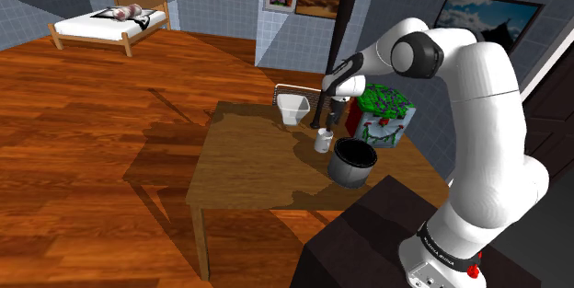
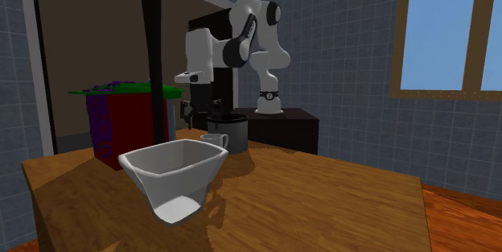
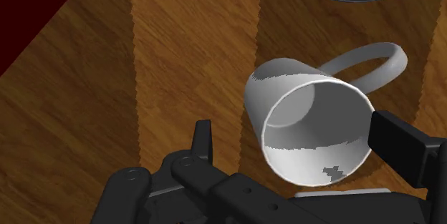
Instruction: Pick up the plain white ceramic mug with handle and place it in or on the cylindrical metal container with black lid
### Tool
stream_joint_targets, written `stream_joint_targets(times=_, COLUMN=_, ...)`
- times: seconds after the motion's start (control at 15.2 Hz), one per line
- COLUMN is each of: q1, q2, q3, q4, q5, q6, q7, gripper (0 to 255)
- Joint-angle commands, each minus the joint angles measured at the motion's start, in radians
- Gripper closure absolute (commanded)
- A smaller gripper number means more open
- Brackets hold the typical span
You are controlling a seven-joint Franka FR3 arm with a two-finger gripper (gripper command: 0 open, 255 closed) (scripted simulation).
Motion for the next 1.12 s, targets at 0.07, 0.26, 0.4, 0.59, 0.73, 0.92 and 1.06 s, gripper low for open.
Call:
stream_joint_targets(times=0.07, q1=-0.021, q2=0.092, q3=0.019, q4=0.097, q5=0.012, q6=-0.004, q7=-0.016, gripper=0)
stream_joint_targets(times=0.26, q1=-0.026, q2=0.121, q3=0.026, q4=0.103, q5=0.018, q6=0.02, q7=-0.02, gripper=0)
stream_joint_targets(times=0.4, q1=-0.029, q2=0.141, q3=0.03, q4=0.108, q5=0.022, q6=0.035, q7=-0.022, gripper=0)
stream_joint_targets(times=0.59, q1=-0.032, q2=0.157, q3=0.034, q4=0.112, q5=0.026, q6=0.047, q7=-0.024, gripper=0)
stream_joint_targets(times=0.73, q1=-0.032, q2=0.157, q3=0.034, q4=0.112, q5=0.026, q6=0.047, q7=-0.024, gripper=0)
stream_joint_targets(times=0.92, q1=-0.032, q2=0.157, q3=0.034, q4=0.112, q5=0.026, q6=0.047, q7=-0.024, gripper=0)
stream_joint_targets(times=1.06, q1=-0.032, q2=0.157, q3=0.034, q4=0.112, q5=0.026, q6=0.047, q7=-0.024, gripper=0)
